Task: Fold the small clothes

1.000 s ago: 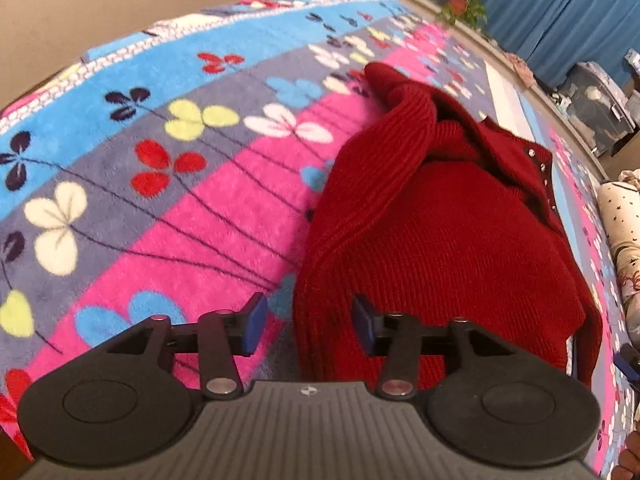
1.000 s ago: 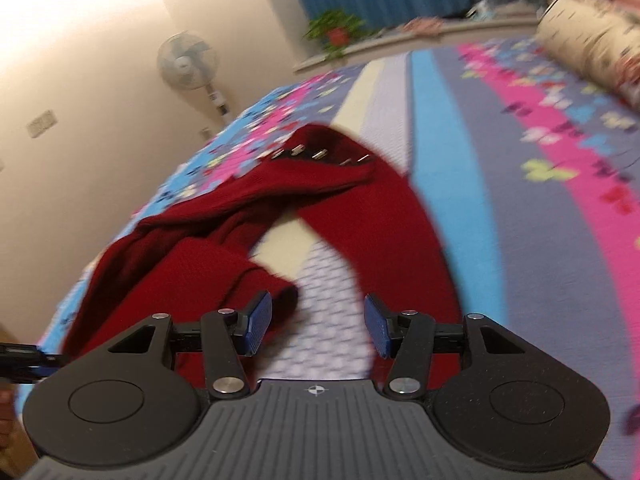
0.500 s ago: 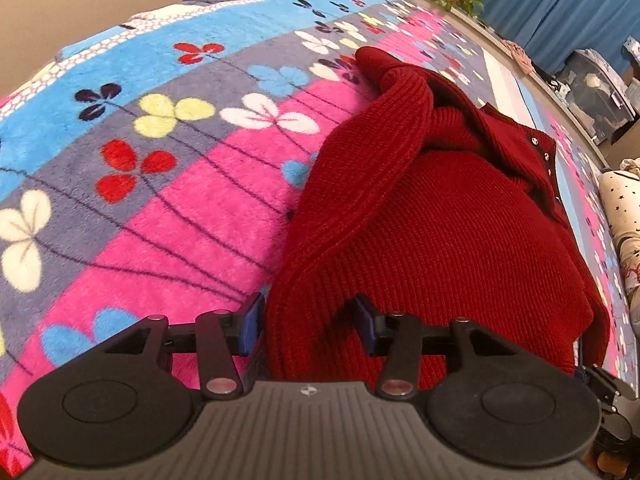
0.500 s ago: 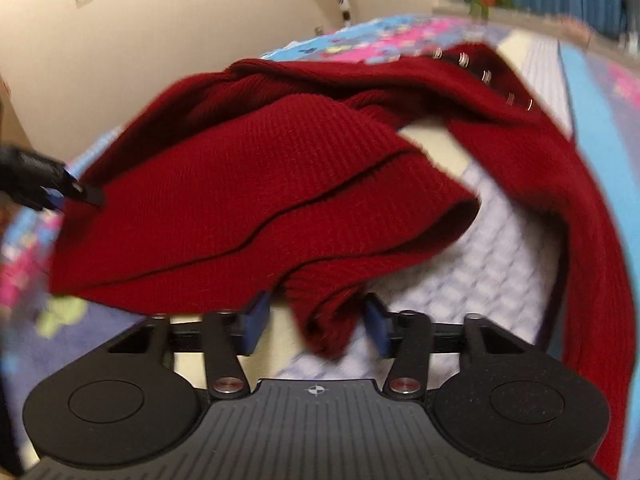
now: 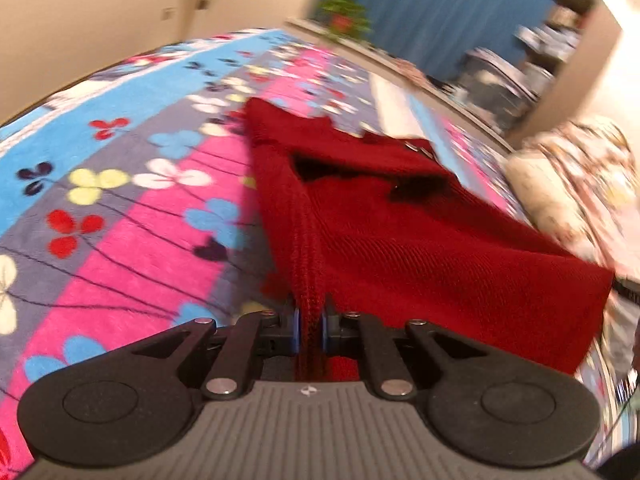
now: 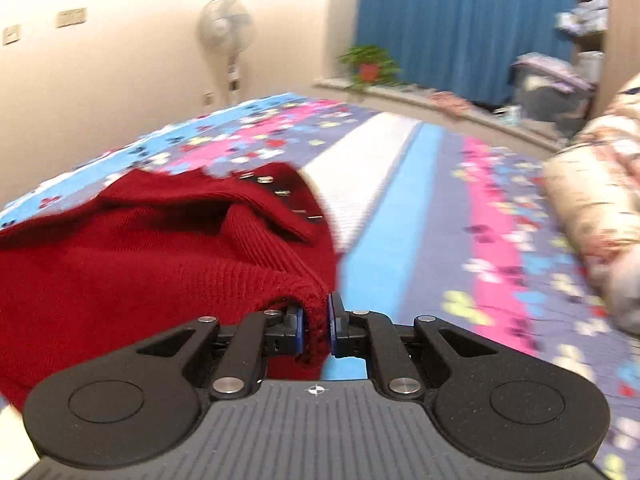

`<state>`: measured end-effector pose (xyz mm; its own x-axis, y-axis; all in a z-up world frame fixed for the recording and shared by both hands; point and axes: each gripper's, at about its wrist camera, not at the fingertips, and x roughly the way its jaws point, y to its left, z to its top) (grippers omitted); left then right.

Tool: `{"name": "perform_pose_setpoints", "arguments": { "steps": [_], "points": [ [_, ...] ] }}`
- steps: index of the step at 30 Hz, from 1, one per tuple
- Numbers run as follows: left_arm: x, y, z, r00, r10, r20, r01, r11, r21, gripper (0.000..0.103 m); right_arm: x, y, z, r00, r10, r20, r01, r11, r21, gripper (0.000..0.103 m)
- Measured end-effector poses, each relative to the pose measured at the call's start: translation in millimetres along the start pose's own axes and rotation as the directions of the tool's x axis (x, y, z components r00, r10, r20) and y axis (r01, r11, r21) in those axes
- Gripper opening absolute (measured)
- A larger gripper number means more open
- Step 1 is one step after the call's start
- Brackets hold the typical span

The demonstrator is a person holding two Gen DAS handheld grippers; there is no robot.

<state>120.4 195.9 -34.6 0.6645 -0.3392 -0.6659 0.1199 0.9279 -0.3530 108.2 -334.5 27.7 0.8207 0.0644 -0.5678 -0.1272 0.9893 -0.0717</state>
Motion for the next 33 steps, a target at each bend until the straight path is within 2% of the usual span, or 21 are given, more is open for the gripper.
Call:
{"name": "perform_pose_setpoints", "arguments": {
  "steps": [3,4,6,9,12,13,14,15,17,19,20,22,23,24,26,28,31,33],
  "points": [
    [-5.9,-9.5,-18.8,0.993,-0.053,-0.105,0.057,0.998,0.04,0.01,-44.5,-11.6,-19.5,0.997,-0.071,-0.011,0.071,0.997,-0.004,0.011],
    [-9.1,-11.9,-24.9,0.989,-0.069,-0.134,0.078,0.995,0.064,0.01,-55.6,-15.2,-29.9,0.995,-0.09,-0.035,0.091,0.996,0.02,0.011],
    [-19.0,-20.2,-36.5,0.98,-0.09,-0.175,0.116,0.983,0.146,0.01,-67.4,-21.2,-54.3,0.99,-0.081,-0.117,0.091,0.992,0.089,0.011],
    [-25.6,-28.2,-51.8,0.964,-0.122,-0.236,0.182,0.951,0.251,0.01,-56.3,-11.4,-91.4,0.966,-0.089,-0.243,0.106,0.993,0.058,0.011],
    [-22.4,-36.7,-68.0,0.955,-0.083,-0.286,0.189,0.911,0.367,0.014,-34.9,-3.9,-118.0,0.93,-0.075,-0.36,0.087,0.996,0.017,0.016],
    [-19.7,-36.0,-69.1,0.954,-0.068,-0.291,0.18,0.908,0.378,0.016,-31.2,-4.2,-124.9,0.92,-0.097,-0.38,0.107,0.994,0.004,0.016],
    [-18.6,-33.3,-67.4,0.957,-0.054,-0.284,0.162,0.915,0.37,0.018,-25.8,-7.7,-128.5,0.911,-0.129,-0.392,0.137,0.991,-0.009,0.016],
    [-17.7,-26.5,-62.0,0.963,-0.04,-0.265,0.135,0.928,0.349,0.021,-23.7,-14.1,-128.9,0.911,-0.145,-0.386,0.158,0.987,0.003,0.016],
    [-16.6,-17.6,-49.3,0.978,-0.029,-0.205,0.091,0.949,0.301,0.027,-27.4,-30.2,-120.7,0.927,-0.148,-0.344,0.188,0.979,0.085,0.022],
    [-11.6,-15.3,-37.6,0.99,-0.001,-0.144,0.04,0.963,0.268,0.042,-34.8,-38.0,-108.5,0.956,-0.165,-0.243,0.211,0.962,0.177,0.03],
    [-8.6,-18.1,-33.5,0.992,0.019,-0.125,0.015,0.965,0.261,0.044,-39.0,-39.3,-101.2,0.97,-0.155,-0.188,0.195,0.958,0.211,0.034],
    [2.4,-24.7,-25.4,0.993,0.057,-0.101,-0.028,0.964,0.263,0.044,-39.2,-32.5,-88.0,0.993,-0.068,-0.096,0.09,0.964,0.251,0.043],
    [7.0,-28.6,-19.1,0.993,0.07,-0.093,-0.043,0.964,0.262,0.044,-35.9,-27.3,-84.0,0.998,-0.009,-0.069,0.027,0.966,0.255,0.048],
    [11.8,-32.7,-14.1,0.994,0.071,-0.086,-0.047,0.965,0.259,0.044,-29.4,-20.6,-81.7,0.997,0.043,-0.059,-0.027,0.968,0.25,0.049],
    [19.4,-41.1,-6.2,0.996,0.058,-0.071,-0.039,0.968,0.25,0.044,-12.8,-7.0,-79.9,0.992,0.098,-0.083,-0.077,0.972,0.222,0.049],
    [29.2,-52.0,-2.7,0.997,0.045,-0.066,-0.026,0.964,0.263,0.044,8.7,5.6,-81.1,0.981,0.125,-0.151,-0.095,0.977,0.188,0.049],
    [47.6,-68.2,-0.5,0.996,0.067,-0.055,-0.045,0.945,0.324,0.044,38.9,20.3,-87.3,0.962,0.093,-0.258,-0.067,0.992,0.107,0.049],
    [57.9,-75.8,1.0,0.995,0.091,-0.036,-0.073,0.935,0.348,0.044,53.0,22.6,-86.9,0.959,0.072,-0.273,-0.051,0.995,0.085,0.049]
  ]
}}
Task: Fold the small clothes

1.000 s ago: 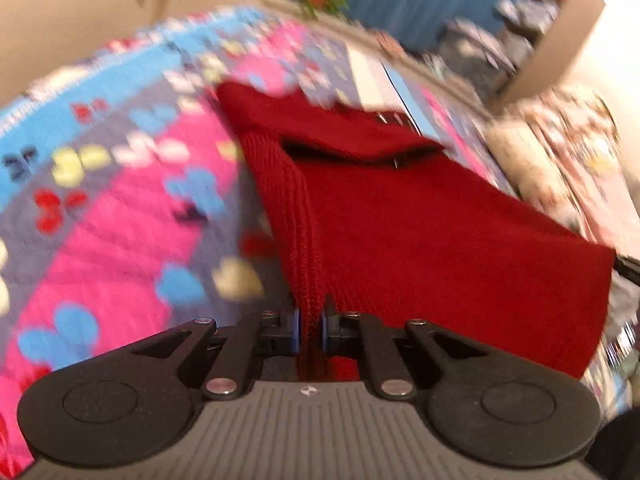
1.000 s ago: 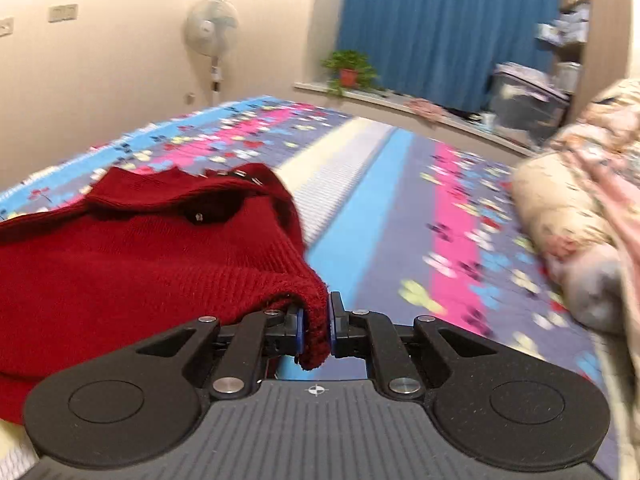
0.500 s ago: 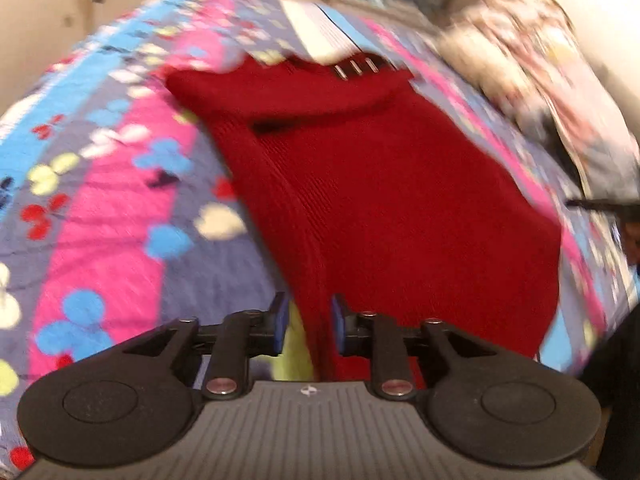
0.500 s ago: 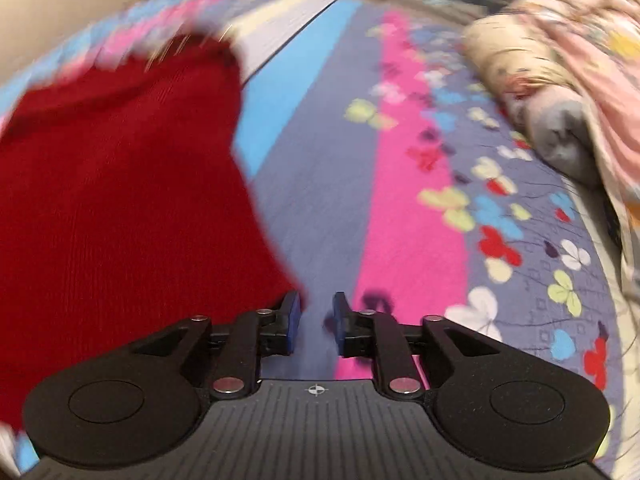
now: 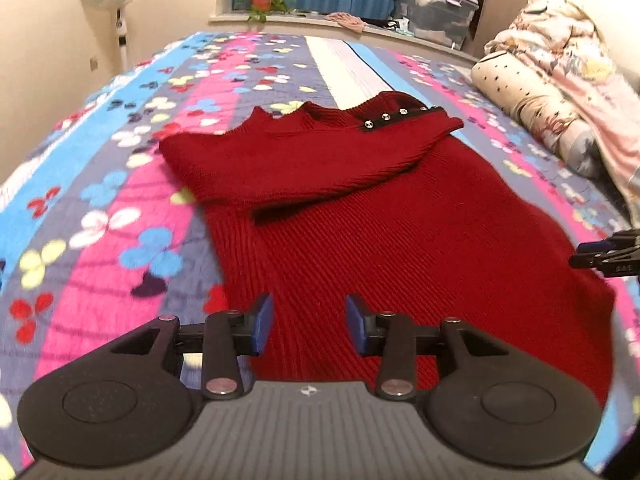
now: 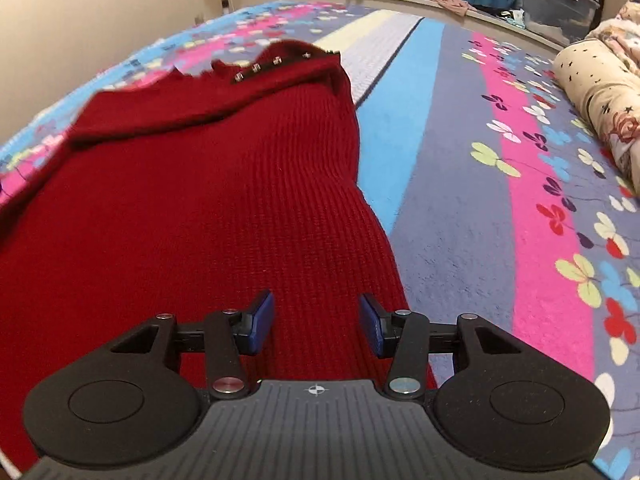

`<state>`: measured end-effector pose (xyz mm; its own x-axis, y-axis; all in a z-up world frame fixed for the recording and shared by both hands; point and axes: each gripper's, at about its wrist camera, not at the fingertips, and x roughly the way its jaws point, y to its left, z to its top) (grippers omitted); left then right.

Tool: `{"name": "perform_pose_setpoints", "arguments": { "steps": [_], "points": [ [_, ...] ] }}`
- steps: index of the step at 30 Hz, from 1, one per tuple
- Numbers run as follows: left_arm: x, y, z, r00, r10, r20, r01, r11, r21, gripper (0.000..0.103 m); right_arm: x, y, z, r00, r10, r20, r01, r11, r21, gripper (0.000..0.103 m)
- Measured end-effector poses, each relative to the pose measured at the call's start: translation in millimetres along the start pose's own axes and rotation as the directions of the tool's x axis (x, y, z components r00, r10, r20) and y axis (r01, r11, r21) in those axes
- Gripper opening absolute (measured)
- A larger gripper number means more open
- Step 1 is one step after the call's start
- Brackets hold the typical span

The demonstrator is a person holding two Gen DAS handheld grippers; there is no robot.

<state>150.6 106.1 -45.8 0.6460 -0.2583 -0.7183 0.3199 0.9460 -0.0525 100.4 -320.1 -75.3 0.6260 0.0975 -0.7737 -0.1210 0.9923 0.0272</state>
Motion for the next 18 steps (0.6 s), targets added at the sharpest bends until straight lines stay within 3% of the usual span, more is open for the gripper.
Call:
{"name": "perform_pose_setpoints", "arguments": {
  "steps": [4,8,12,18],
  "points": [
    [20.4,-11.1,15.8,0.997,0.067,0.05,-0.068,0.997,0.031,0.043,8.0,9.9,9.0,0.999,-0.003,0.041,0.004,1.0,-0.016,0.049],
    [52.5,-26.9,38.9,0.981,0.159,0.113,-0.17,0.981,0.095,0.047,16.0,20.7,13.8,0.999,-0.001,0.044,0.003,0.999,-0.05,0.049],
    [92.2,-32.1,55.6,0.97,0.222,0.102,-0.232,0.968,0.099,0.075,30.4,32.1,15.4,0.999,-0.033,0.003,0.034,0.995,-0.09,0.049],
    [137.2,-58.9,63.6,0.961,0.252,0.11,-0.272,0.929,0.25,0.081,32.9,33.7,13.5,0.999,-0.045,-0.001,0.045,0.994,-0.099,0.05]
  ]
}}
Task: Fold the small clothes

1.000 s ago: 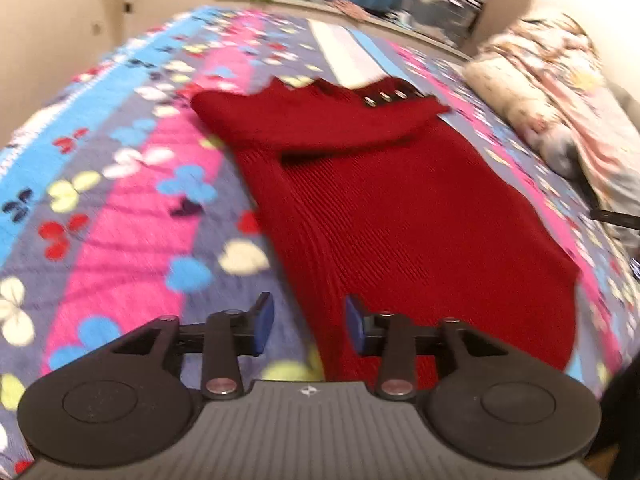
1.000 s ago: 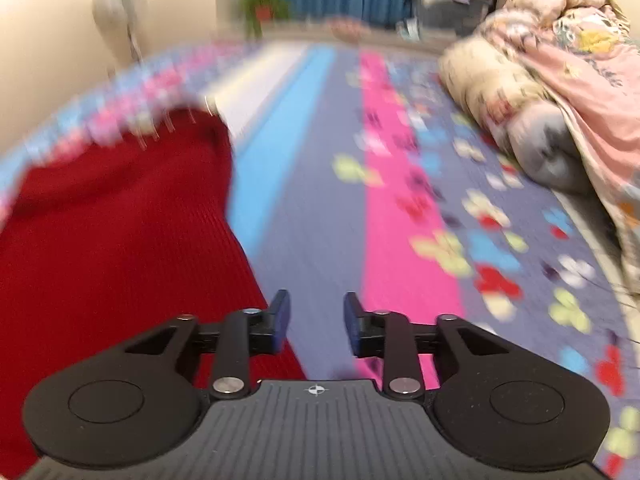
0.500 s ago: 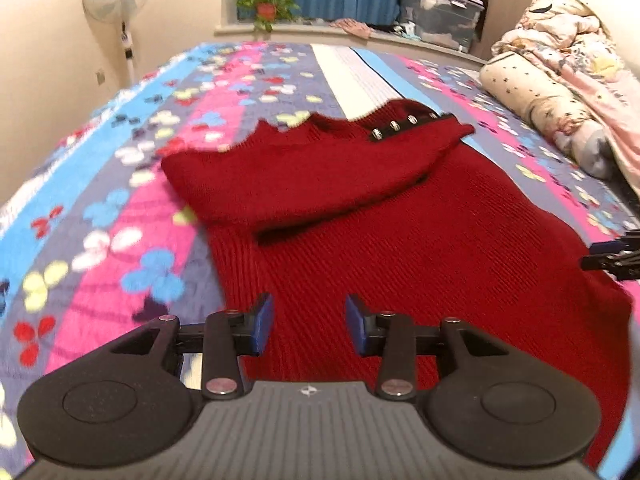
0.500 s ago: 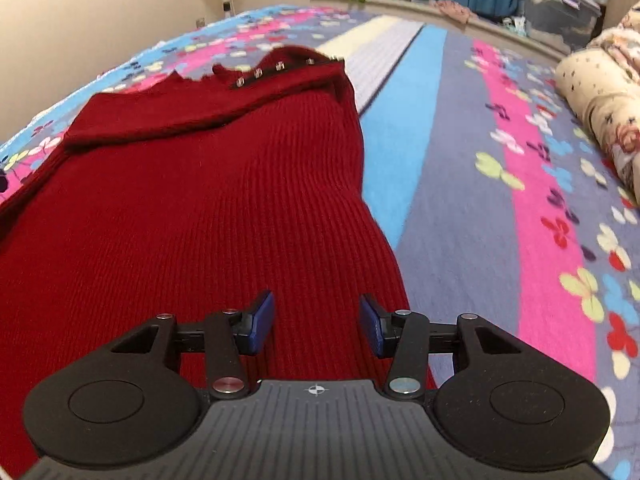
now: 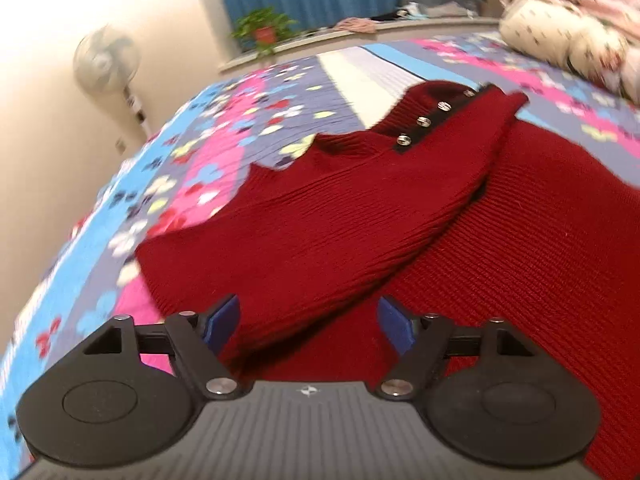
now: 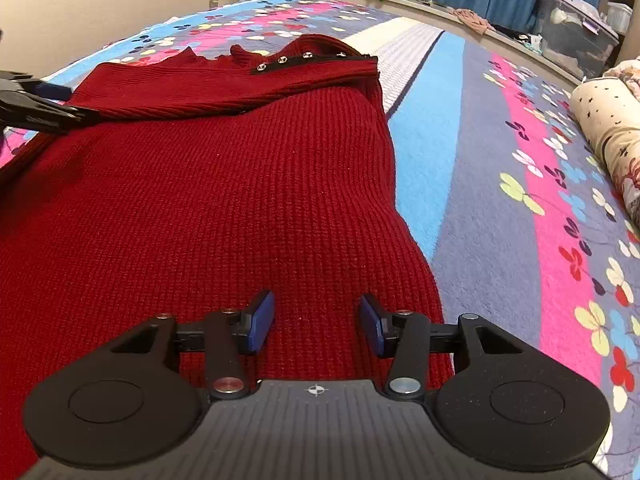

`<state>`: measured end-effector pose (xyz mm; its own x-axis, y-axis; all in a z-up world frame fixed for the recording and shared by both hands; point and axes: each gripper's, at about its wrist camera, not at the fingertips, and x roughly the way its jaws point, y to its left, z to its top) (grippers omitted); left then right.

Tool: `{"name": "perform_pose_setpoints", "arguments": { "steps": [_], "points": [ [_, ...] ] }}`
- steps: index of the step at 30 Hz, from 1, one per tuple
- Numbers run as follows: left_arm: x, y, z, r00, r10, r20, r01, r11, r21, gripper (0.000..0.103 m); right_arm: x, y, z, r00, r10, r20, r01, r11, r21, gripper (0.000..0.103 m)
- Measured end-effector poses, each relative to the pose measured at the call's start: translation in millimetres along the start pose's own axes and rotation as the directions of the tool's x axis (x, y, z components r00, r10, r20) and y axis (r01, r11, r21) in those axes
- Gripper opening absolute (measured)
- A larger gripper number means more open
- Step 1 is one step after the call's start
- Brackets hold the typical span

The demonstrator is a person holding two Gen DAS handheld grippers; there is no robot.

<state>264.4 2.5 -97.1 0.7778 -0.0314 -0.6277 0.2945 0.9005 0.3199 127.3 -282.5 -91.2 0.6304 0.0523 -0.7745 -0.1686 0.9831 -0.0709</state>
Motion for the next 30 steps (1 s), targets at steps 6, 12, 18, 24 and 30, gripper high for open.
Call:
{"name": "perform_pose_setpoints", "arguments": {
  "steps": [6,12,18,24,30],
  "points": [
    [31.7,-8.4,5.8,0.999,0.024,-0.034,-0.022,0.999,0.039,0.06,3.3,3.0,0.2,1.0,-0.013,-0.006,0.013,1.0,-0.018,0.051],
    [35.5,12.1,13.0,1.0,0.006,-0.029,-0.006,1.0,0.001,0.011,5.1,0.8,-0.4,1.0,-0.003,-0.006,0.003,1.0,-0.014,0.052],
    [27.5,75.0,17.6,0.966,0.224,-0.132,-0.244,0.955,-0.17,0.011,3.9,1.8,0.0,1.0,-0.008,-0.008,0.007,1.0,-0.023,0.052],
    [10.5,104.9,18.2,0.958,0.167,-0.231,-0.222,0.945,-0.239,0.041,3.0,5.1,1.2,1.0,-0.016,-0.016,0.015,0.999,-0.031,0.052],
    [-32.7,81.2,32.5,0.991,0.122,-0.056,-0.128,0.982,-0.138,0.065,3.2,9.1,3.5,0.999,-0.028,-0.024,0.027,0.999,-0.038,0.052]
  ]
}}
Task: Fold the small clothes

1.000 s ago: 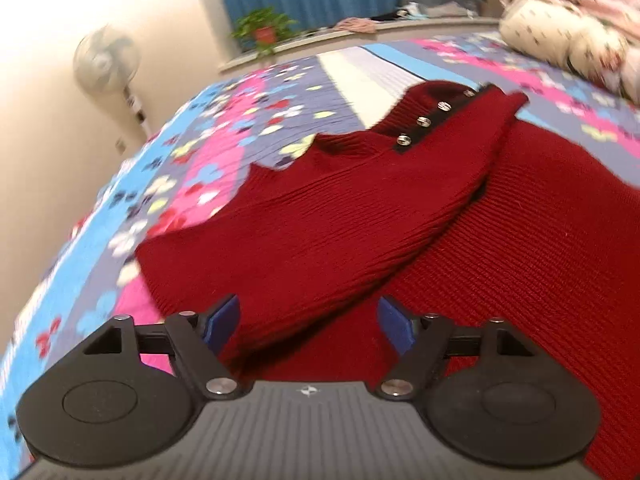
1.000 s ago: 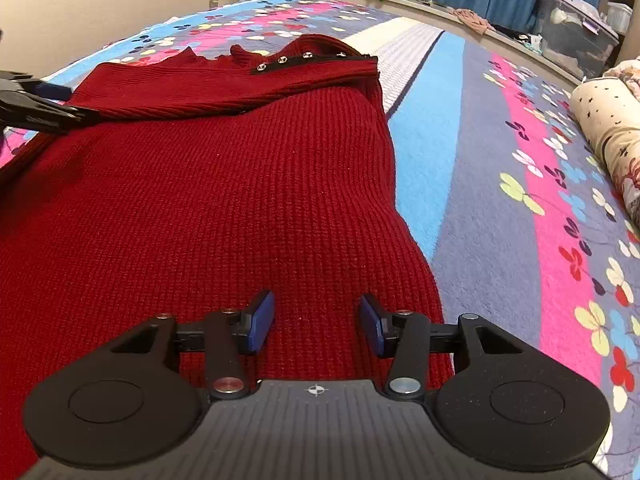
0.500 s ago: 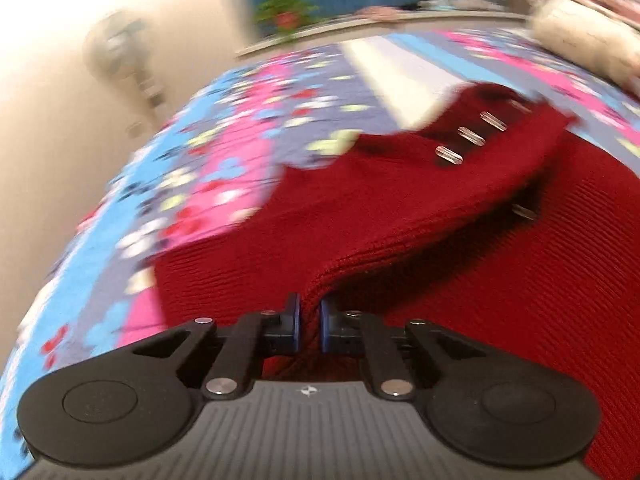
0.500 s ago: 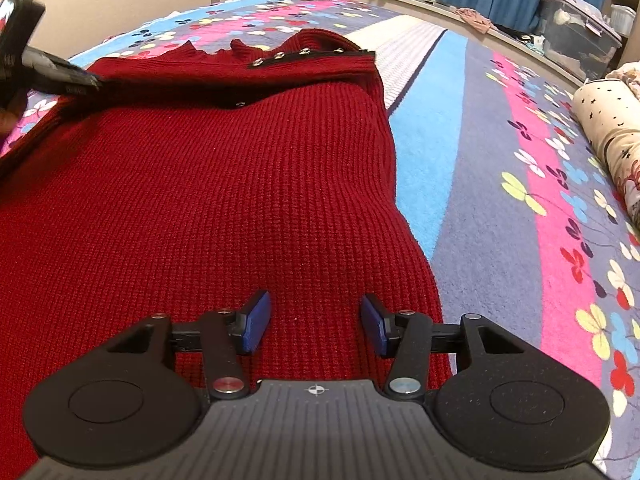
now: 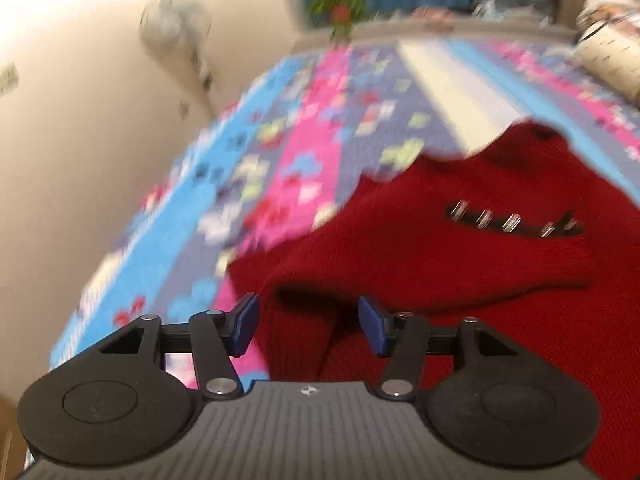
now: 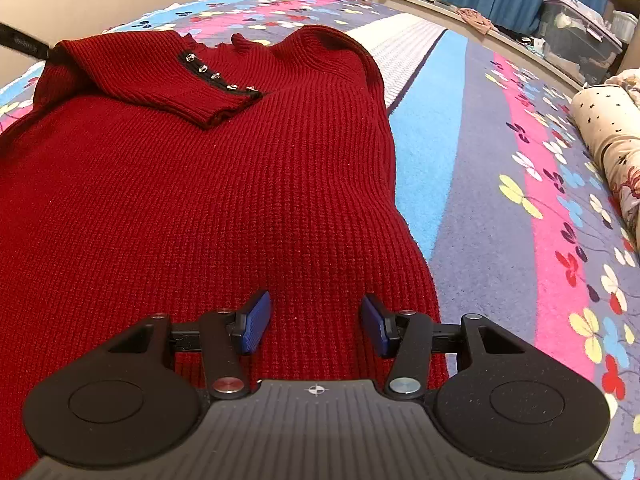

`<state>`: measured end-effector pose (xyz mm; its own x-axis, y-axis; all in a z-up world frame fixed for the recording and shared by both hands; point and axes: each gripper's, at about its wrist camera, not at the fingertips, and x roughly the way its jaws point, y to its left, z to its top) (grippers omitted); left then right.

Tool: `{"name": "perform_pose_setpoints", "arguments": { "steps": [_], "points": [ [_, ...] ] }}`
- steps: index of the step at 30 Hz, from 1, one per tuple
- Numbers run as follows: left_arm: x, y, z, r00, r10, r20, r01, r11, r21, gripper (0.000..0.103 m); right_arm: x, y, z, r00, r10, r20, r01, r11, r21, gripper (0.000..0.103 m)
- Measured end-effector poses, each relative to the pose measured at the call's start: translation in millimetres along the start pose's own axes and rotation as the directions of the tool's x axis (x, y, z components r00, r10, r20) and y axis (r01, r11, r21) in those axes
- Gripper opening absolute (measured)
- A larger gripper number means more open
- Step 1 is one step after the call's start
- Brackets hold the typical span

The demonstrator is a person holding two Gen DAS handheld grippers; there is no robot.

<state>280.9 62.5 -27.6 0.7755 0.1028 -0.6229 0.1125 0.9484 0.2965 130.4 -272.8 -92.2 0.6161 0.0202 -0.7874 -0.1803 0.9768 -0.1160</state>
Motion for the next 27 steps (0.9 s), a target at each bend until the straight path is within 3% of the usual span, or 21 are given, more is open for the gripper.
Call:
{"name": "perform_pose_setpoints", "arguments": {
  "steps": [3,4,6,9,12,14,16,17,18,19,27],
  "points": [
    [-5.2,-25.7,2.9,0.993,-0.077,0.087,0.072,0.996,0.061,0.091,-1.3,1.2,0.8,1.0,-0.005,-0.001,0.005,1.0,0.002,0.052],
    [-0.3,-40.6,0.1,0.993,-0.083,0.09,0.072,0.991,0.11,0.094,-1.5,1.8,0.5,1.0,-0.006,0.0,0.006,1.0,-0.001,0.052],
    [10.8,-74.6,-9.5,0.995,-0.037,0.092,0.014,0.971,0.241,0.095,-1.3,1.7,0.1,1.0,-0.006,0.0,0.006,1.0,0.0,0.052],
    [31.4,-115.9,-25.1,0.996,0.027,0.09,-0.062,0.909,0.411,0.095,-0.9,0.4,0.2,1.0,-0.002,-0.001,0.002,1.0,0.006,0.053],
    [43.3,-135.0,-35.9,0.99,0.065,0.121,-0.116,0.87,0.478,0.094,-0.2,-0.1,0.2,1.0,0.001,-0.001,-0.001,1.0,0.005,0.053],
    [47.9,-138.6,-36.1,0.988,0.066,0.139,-0.125,0.871,0.475,0.081,0.1,-0.4,0.1,1.0,0.004,-0.001,-0.004,1.0,0.002,0.053],
    [54.0,-135.5,-32.5,0.99,0.056,0.129,-0.109,0.885,0.452,0.043,0.1,-1.0,-0.1,1.0,0.007,0.0,-0.007,1.0,0.0,0.053],
    [57.0,-132.6,-30.2,0.992,0.048,0.116,-0.094,0.895,0.436,0.029,0.1,-1.6,-0.1,1.0,0.01,0.0,-0.01,1.0,0.0,0.054],
    [58.3,-129.4,-29.9,0.994,0.042,0.103,-0.081,0.906,0.416,0.007,0.1,-1.7,-0.4,1.0,0.011,0.0,-0.011,1.0,0.0,0.054],
    [59.9,-126.3,-28.2,0.995,0.041,0.096,-0.076,0.915,0.396,0.0,0.1,-1.8,-0.5,1.0,0.011,0.0,-0.011,1.0,-0.001,0.053],
    [52.1,-93.3,-5.3,0.992,0.066,0.108,-0.091,0.964,0.25,0.0,0.7,-1.4,-0.4,1.0,0.011,-0.001,-0.011,1.0,-0.011,0.054]
  ]
}}
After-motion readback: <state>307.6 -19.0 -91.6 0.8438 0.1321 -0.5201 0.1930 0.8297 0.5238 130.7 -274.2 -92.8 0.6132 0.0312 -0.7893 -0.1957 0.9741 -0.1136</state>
